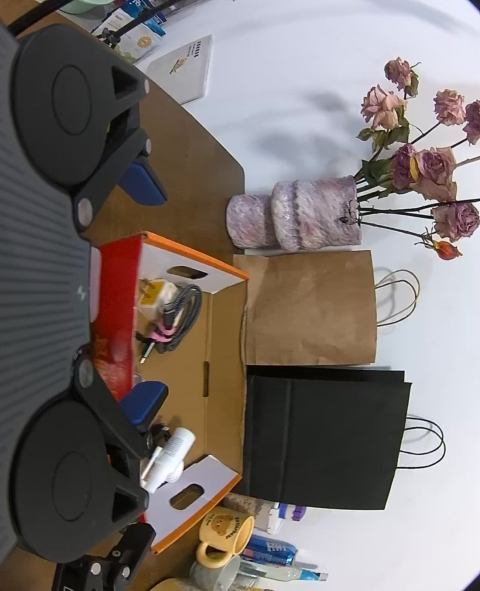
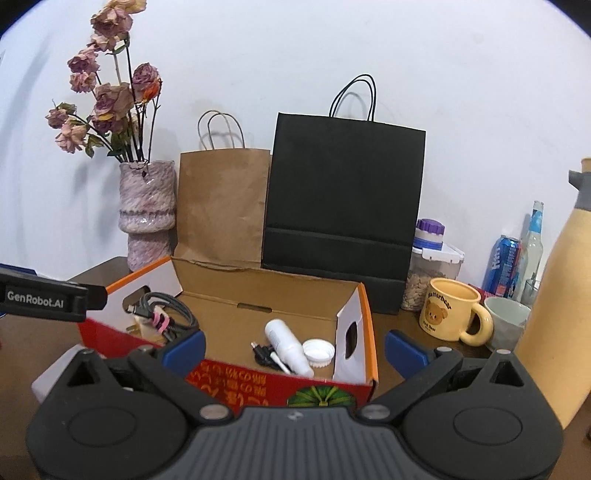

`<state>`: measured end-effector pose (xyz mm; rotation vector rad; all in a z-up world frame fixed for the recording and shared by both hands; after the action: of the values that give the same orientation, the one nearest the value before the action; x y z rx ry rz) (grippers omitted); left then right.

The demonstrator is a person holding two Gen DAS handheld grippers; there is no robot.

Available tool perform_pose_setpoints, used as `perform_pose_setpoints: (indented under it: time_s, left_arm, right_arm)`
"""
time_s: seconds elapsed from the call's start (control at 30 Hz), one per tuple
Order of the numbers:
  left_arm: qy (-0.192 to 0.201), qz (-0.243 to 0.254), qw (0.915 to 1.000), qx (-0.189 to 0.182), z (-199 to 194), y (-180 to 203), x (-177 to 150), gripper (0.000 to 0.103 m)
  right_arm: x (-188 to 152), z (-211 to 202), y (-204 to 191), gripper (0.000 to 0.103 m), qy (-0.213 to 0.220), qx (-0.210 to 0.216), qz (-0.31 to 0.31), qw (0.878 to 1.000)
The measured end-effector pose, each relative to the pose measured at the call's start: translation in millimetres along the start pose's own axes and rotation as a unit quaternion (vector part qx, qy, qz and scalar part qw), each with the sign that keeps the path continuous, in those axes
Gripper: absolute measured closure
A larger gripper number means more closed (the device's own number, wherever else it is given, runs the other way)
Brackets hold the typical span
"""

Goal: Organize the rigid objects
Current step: 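Withdraw both open tools from the box toward the remaining table items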

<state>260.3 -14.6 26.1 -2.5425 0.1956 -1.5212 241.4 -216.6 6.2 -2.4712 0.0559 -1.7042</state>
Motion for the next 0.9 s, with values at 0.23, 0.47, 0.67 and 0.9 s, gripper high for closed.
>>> perform_pose_setpoints:
  time_s: [0.23,0.47,0.67,0.9]
  left_arm:
    - [-0.018,0.007,0.9998,-0.002,-12,3,-21,0.000]
    - [-0.039,0.013,0.9991,-0.002,-17,4,-45,0.000]
    - [-0.046,0.007,0.9989,0.003,-20,1,-55,0.000]
    - [-0.058,0.002,0.9983,0.004,-18,-1,-67,0.000]
  right_arm:
    - [-17,-14,12,0.000,-0.018,-0.008,0.007,1.000]
    - [-38,-23,31,0.000,-0.046,-0.016,0.002,0.999]
    - [-59,-20,46,0.000,-0.085,-0.022,-0.005,0.996]
    - [-74,-3,49,0.000,-0.126,-0.018,-0.014,0.992]
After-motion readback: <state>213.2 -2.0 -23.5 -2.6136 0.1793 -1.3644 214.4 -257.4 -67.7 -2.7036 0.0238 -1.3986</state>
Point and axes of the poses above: each gripper's, at about its wrist camera, not at the fingertips, and z roughly the way its jaws point, y to its right, x to its top, the point moved 3 cm from there along z, roughly the way its jaws point, and after that the axes turned 11 degrees about z, right-handed, at the moved point
